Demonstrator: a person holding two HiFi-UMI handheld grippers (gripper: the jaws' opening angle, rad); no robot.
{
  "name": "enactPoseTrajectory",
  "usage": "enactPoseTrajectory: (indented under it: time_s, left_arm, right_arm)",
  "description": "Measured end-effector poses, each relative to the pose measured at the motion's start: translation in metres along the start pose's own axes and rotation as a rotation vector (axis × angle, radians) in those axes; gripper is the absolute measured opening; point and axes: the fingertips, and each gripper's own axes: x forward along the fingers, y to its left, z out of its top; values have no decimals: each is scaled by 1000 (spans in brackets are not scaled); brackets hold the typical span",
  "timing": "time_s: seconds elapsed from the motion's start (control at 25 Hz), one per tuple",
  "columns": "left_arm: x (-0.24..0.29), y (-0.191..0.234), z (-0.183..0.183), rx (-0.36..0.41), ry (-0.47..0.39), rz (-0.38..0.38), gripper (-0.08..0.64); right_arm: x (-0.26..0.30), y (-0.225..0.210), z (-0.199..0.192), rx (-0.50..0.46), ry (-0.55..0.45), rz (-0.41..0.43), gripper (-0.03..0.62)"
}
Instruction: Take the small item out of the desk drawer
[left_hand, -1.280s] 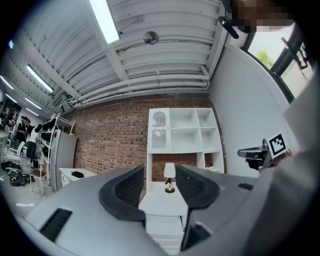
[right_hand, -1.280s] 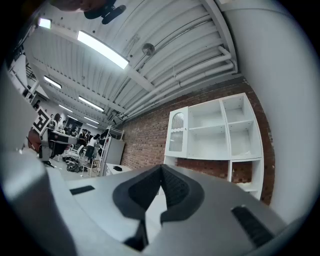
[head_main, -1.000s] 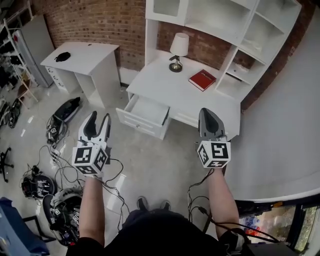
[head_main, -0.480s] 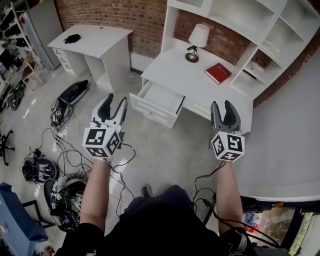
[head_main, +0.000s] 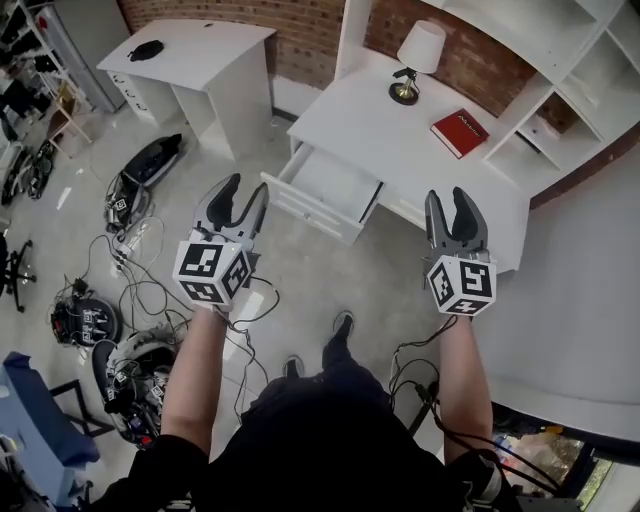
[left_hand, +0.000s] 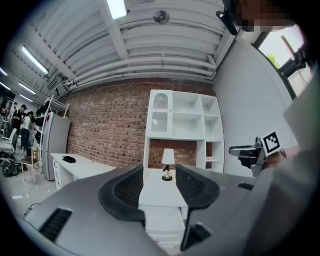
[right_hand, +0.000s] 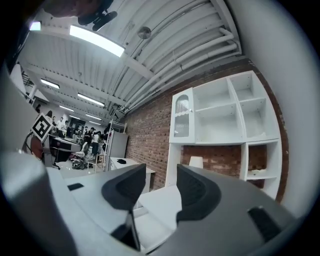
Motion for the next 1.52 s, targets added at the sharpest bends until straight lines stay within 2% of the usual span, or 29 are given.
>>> enactPoseTrajectory:
  time_s: [0.32, 0.68, 0.88, 1.12, 1.32, 1.52]
  left_arm:
    - [95, -13, -27, -3, 81, 55, 198]
    - [135, -2, -56, -27, 167, 135, 198]
    - [141, 24, -78, -43, 207, 162, 197]
    - [143, 75, -109, -93, 223, 190, 198]
    - [155, 122, -135, -128, 264, 185, 197]
    - [164, 163, -167, -166, 313, 168, 198]
  right_arm:
    - [95, -24, -58, -12, 70, 202, 192]
    - [162, -15, -102, 3, 153, 363, 181]
    - [196, 12, -134, 47, 218, 425, 176]
    - [234, 62, -173, 57, 311, 492, 175]
    - [266, 110, -213, 62, 424, 548, 172]
    - [305, 144, -250, 59, 502, 565, 172]
